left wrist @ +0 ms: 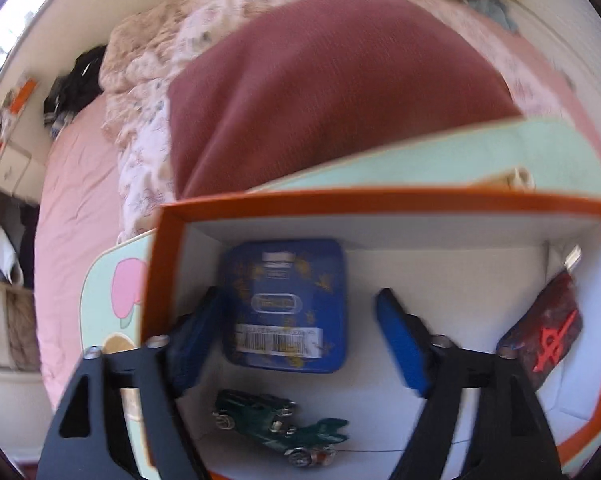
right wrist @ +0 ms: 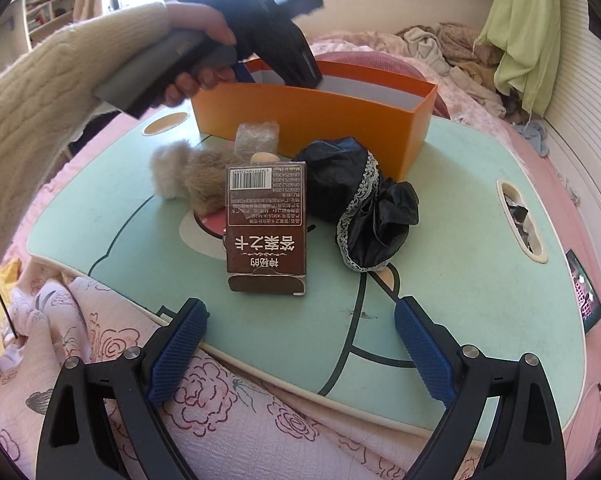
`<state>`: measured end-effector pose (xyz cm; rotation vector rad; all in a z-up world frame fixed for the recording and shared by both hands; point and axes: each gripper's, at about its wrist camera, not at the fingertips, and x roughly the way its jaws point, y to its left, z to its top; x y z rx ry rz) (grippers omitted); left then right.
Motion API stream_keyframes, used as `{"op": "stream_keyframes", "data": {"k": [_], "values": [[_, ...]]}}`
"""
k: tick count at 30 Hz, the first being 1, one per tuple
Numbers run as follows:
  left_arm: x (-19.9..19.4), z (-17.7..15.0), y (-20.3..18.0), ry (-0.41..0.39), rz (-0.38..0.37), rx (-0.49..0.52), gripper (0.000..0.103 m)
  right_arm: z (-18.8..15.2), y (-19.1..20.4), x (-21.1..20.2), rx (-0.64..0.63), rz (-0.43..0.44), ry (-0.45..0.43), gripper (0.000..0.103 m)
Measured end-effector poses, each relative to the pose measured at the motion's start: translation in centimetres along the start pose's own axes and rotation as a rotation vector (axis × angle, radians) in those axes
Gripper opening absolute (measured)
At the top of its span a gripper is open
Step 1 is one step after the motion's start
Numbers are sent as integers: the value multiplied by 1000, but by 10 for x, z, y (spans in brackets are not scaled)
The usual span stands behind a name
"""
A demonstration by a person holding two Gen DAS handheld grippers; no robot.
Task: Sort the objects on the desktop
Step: 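Reach the left gripper into the box and grasp the blue tin, then carry the blue tin out and place it in front of the fur pieces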
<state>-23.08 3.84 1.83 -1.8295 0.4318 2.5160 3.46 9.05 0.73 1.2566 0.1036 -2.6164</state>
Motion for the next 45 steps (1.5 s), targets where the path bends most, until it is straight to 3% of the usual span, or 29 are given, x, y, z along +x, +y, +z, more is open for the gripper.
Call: {"op": "stream_keyframes", "data": {"k": [6,9,12,14,16,18,24,27,31,35,37,40,45], "values": [[-21,-12,-3,13,-233,29,81,0,2,0,1,0,1,96],[-24,-12,-6,0,-131,43,81,0,2,0,2,0,0,96],[-13,-11,-8,65,-133,24,82,1,2,0,2,0,0,96],[-10,-11,-12,54,-86,30,83,1,3,0,1,0,0,96],[-9,-12,-10,57,-91,32,82,1,5,0,3,0,0,96],[-10,-11,-11,57,-92,45,67,2,6,0,3,0,0,96],[-12,-16,-8,-5,-98,46,67,2,7,0,4,-1,1,96],[-30,-25,5,-78,-153,14,67,2,6,0,5,0,2,96],[-99,-70,28,-355,-149,-70,67,2,5,0,5,0,1,96],[-142,-141,50,-492,-216,-146,67,2,4,1,5,0,1,96],[-141,-176,55,-495,-194,-167,67,2,4,1,5,0,1,96],[-122,-203,51,-445,-178,-153,67,2,4,1,5,-1,2,96],[-78,-213,25,-361,-178,-155,67,2,4,1,5,-1,2,96]]}}
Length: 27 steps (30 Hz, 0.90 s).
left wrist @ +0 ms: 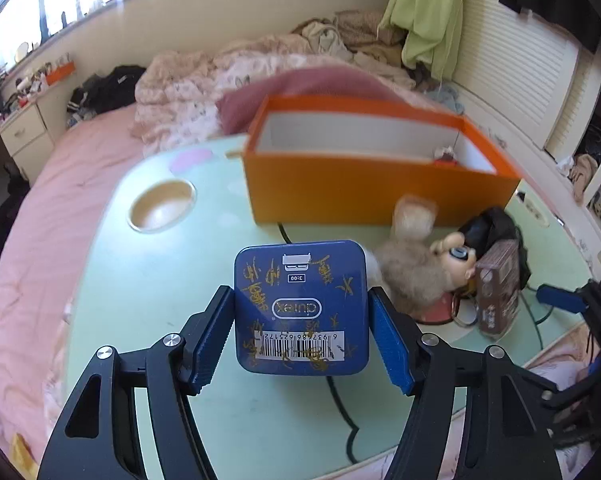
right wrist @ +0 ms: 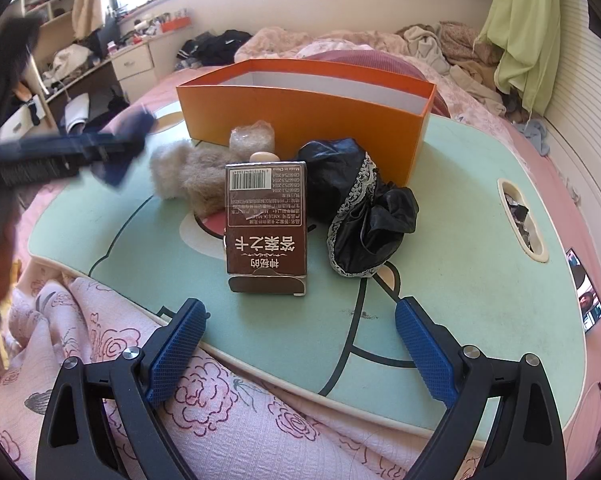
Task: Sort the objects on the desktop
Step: 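Carry the blue tin out and place it in front of the fur pieces, then reach the right gripper into the box toward the dark red emblem block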
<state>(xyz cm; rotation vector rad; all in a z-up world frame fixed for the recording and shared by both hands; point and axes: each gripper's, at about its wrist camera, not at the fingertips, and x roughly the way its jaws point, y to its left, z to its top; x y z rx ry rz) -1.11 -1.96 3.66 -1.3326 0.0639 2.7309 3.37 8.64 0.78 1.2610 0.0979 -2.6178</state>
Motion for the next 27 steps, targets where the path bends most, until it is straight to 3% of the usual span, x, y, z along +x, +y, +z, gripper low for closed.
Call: {"op": "stream_keyframes", "data": {"k": [2,4,6,9,10,11,15,17,19,27], "values": [[8,-5,-8,0,35,10,67,0,0,0,1,-1,0,96],[3,-12,-18,-13,22,20,67,0,-2,0,1,0,0,96],[-6,-13,-21,-49,0,25,67,0,-2,0,2,0,0,96],[-22,-17,-21,-112,32,23,72,0,-2,0,1,-1,0,96],[-25,-21,-20,-111,39,24,81,0,-2,0,1,-1,1,96],[-27,-23,-19,-103,44,27,83,0,-2,0,2,-1,1,96],[-19,-48,-22,-33,45,56,83,0,-2,0,1,-1,1,96],[-16,-57,-20,-63,32,49,95,0,-2,0,3,-2,4,96],[-10,-56,-9,-35,-22,3,103,0,-4,0,3,-2,4,96],[-6,-54,-4,-44,5,-26,103,0,-4,0,2,-3,5,96]]}}
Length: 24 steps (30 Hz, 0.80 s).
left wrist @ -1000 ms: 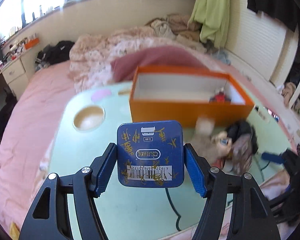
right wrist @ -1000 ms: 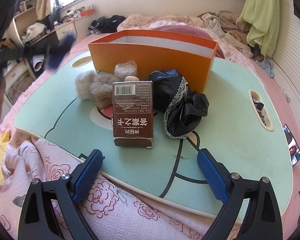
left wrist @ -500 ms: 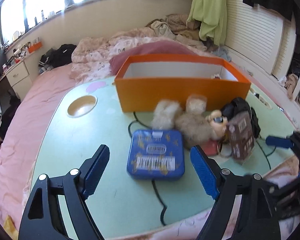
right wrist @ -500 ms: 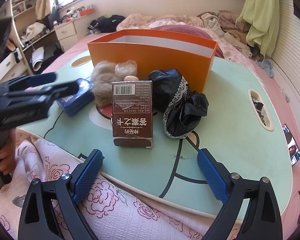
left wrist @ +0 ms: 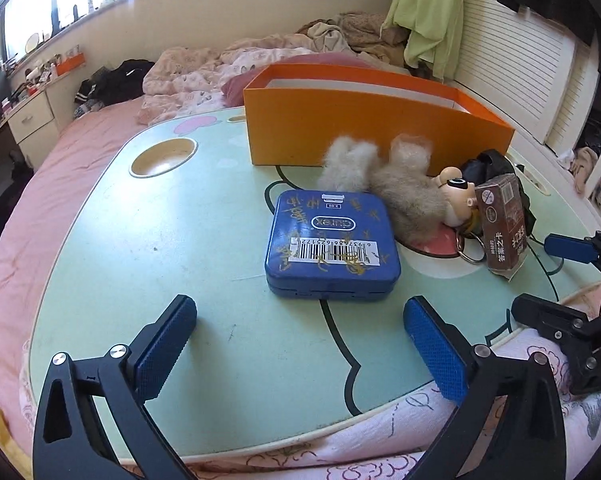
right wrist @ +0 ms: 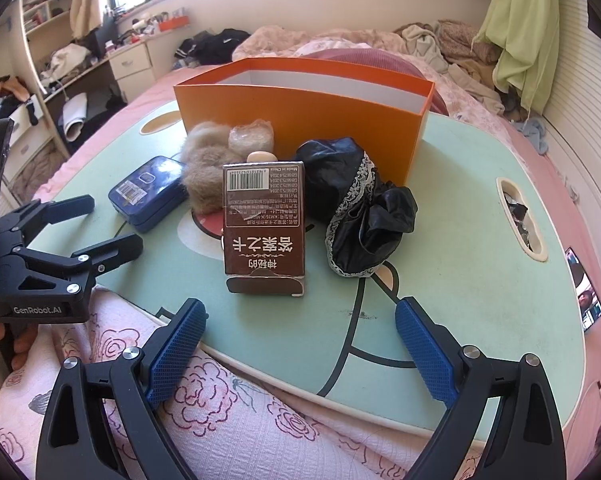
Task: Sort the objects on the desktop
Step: 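Reach the right gripper into the box toward the dark red emblem block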
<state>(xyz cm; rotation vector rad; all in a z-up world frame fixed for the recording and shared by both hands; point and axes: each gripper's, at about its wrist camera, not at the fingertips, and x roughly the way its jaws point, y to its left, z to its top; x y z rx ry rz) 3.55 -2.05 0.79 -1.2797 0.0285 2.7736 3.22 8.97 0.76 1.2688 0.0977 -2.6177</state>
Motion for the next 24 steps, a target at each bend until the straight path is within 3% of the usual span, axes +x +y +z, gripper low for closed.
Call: {"op": "stream_keyframes", "data": {"k": [9,16,18,20,22,24], "values": [[0,0,-1,0,2,-3,103,-3,-9,-4,10,0,-3,96],[0,0,-2,0,2,-3,103,2,-30,-22,80,43,-65,94],[0,0,-2,0,3,-3,103,13,-37,-35,90,38,-95,82],[0,0,-2,0,3,-2,103,34,-42,-47,80,30,-111,48],[0,0,-2,-1,3,-3,103,61,-46,-57,90,30,-119,43],[0,0,-2,-1,2,-3,103,98,-52,-56,136,95,-96,43]]}}
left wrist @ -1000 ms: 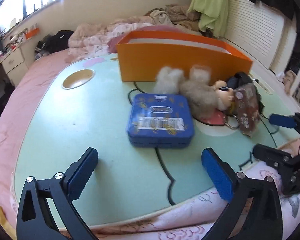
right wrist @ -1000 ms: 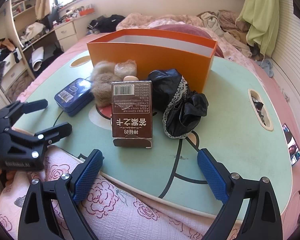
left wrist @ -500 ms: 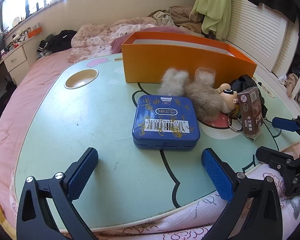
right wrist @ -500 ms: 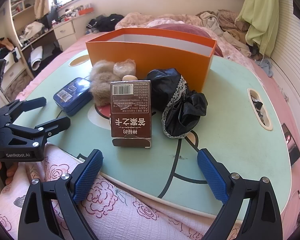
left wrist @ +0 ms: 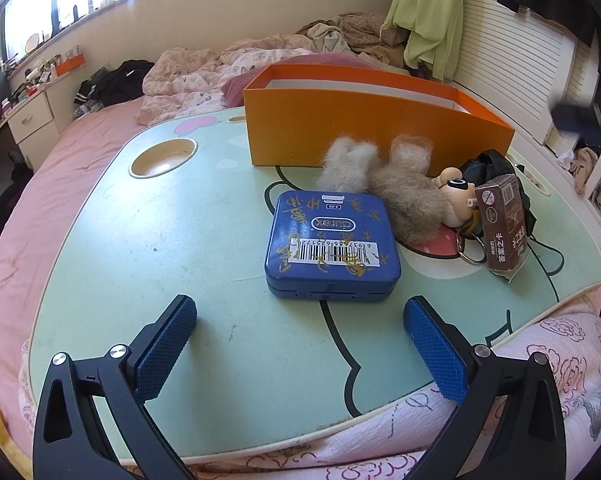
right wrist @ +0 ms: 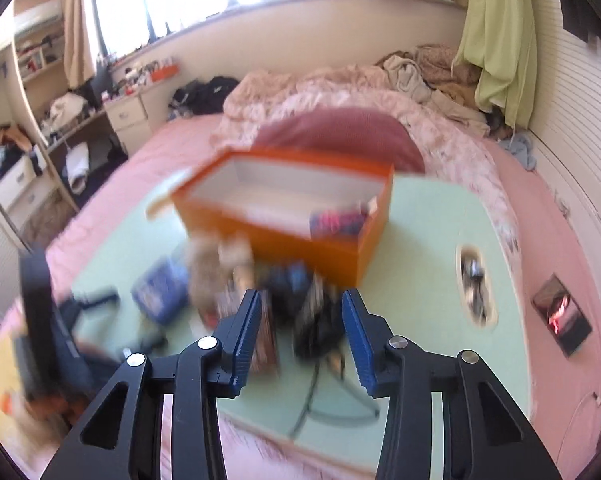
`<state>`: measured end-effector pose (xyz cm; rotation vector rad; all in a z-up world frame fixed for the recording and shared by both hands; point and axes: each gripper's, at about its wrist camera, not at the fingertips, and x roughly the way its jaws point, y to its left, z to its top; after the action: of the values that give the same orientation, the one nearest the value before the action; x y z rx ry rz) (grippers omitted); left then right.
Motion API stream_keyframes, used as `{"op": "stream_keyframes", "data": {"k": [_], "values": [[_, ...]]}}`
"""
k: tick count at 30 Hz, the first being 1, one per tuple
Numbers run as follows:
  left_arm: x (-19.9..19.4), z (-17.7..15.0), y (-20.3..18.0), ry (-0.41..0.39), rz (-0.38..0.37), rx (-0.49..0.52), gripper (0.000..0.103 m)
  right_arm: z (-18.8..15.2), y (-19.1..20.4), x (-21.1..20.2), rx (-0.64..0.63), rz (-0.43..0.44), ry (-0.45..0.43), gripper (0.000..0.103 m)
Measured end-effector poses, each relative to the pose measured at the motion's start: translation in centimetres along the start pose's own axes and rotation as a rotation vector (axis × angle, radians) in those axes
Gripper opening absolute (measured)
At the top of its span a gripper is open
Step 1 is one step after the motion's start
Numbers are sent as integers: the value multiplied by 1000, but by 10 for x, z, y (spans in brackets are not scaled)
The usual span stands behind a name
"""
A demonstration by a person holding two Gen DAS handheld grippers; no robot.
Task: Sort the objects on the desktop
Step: 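Reach the right gripper into the box toward the dark red emblem block, then grasp the dark red block with the right gripper and lift it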
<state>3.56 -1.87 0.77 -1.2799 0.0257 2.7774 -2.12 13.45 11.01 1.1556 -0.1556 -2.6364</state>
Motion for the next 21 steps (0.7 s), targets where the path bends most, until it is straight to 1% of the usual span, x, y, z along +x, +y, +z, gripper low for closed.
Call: {"op": "stream_keyframes", "data": {"k": [2,3,5,6,7,8,9,10,12,13,14,15,17,20,21], "values": [[0,0,0,0,0,0,103,33,-4,18,66,61,84,43],[0,0,0,0,0,0,103,51,-10,37,126,92,166,44],[0,0,0,-1,0,0,103,68,-20,70,223,128,300,44],[0,0,-1,0,1,0,103,73,-26,87,266,134,363,44],[0,0,-1,-1,1,0,103,77,-27,101,279,112,403,44],[0,0,-1,-1,1,-1,103,81,-27,109,267,76,422,44],[0,0,-1,-1,1,-1,103,86,-24,119,219,-1,435,44],[0,0,-1,-1,1,-1,103,89,-22,124,175,-61,437,44],[0,0,-1,-1,1,-1,103,93,-13,137,64,-175,466,50],[0,0,-2,-1,1,-2,103,94,-10,143,12,-194,490,61],[0,0,-2,-2,1,-2,103,94,-8,148,-23,-195,509,70],[1,-1,-2,-2,1,-1,103,95,-6,152,-59,-192,535,71],[1,0,-3,-3,0,-1,103,95,-5,158,-88,-205,582,72],[1,2,-4,-4,-1,-1,103,95,-5,169,-105,-233,659,72],[1,2,-4,-4,0,-1,103,94,-4,179,-106,-251,703,72]]}}
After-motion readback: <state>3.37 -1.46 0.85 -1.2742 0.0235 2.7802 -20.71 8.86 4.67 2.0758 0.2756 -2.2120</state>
